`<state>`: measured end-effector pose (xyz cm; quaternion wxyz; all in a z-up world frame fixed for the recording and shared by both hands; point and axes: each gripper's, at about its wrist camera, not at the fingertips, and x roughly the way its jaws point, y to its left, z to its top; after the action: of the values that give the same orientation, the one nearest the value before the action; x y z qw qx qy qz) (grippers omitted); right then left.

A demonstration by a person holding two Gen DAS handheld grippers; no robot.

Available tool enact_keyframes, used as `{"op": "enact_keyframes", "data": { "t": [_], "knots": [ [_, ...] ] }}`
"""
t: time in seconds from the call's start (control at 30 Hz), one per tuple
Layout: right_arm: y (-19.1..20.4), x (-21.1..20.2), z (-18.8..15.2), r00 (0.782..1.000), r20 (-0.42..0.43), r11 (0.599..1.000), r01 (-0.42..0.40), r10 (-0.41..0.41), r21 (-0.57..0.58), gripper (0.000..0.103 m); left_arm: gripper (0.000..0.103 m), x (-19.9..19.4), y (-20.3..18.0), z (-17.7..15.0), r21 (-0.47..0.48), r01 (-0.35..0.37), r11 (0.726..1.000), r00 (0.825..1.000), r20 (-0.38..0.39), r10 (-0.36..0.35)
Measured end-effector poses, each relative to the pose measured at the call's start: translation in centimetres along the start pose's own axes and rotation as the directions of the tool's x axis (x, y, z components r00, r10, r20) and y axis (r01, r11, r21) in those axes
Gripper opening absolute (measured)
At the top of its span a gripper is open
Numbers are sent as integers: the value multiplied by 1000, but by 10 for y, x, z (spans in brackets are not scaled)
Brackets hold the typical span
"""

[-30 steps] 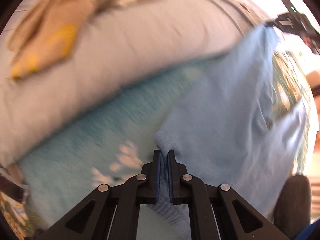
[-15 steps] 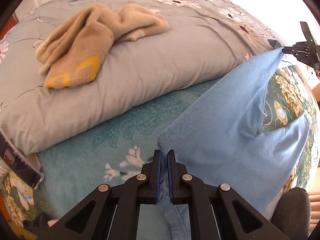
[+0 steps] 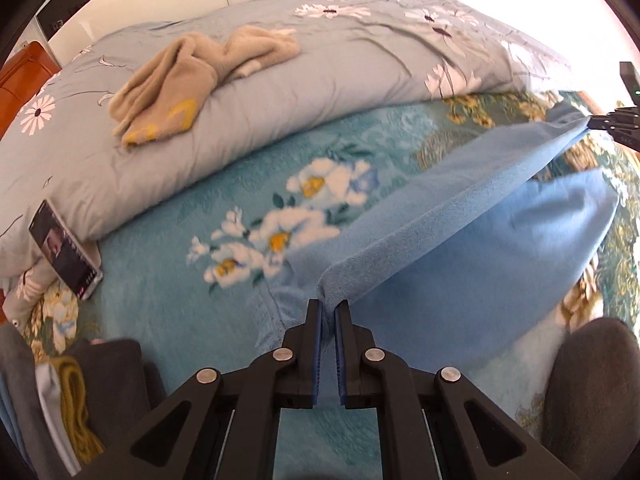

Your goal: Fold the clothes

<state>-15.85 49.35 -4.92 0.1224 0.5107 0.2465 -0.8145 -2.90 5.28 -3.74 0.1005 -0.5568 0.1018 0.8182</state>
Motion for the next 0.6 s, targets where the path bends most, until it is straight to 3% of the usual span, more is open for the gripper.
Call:
{"op": "enact_keyframes", "data": {
  "t": [0.17,0.33,0.6],
  "knots": [
    [8,-3,-58,999,-33,996,-31,34,83,3,7,6,-17,-23,-12,-11,1000,999,-45,10],
    [25,6,-106,991,-97,987,-73,87,140,3,8,8,-18,-35,-54,25,998,995,-96,-30],
    [31,8,-137,981,-148,974,-96,128,206,3,11,2,-25,-48,-77,55,995,990,-125,-65]
  ]
}}
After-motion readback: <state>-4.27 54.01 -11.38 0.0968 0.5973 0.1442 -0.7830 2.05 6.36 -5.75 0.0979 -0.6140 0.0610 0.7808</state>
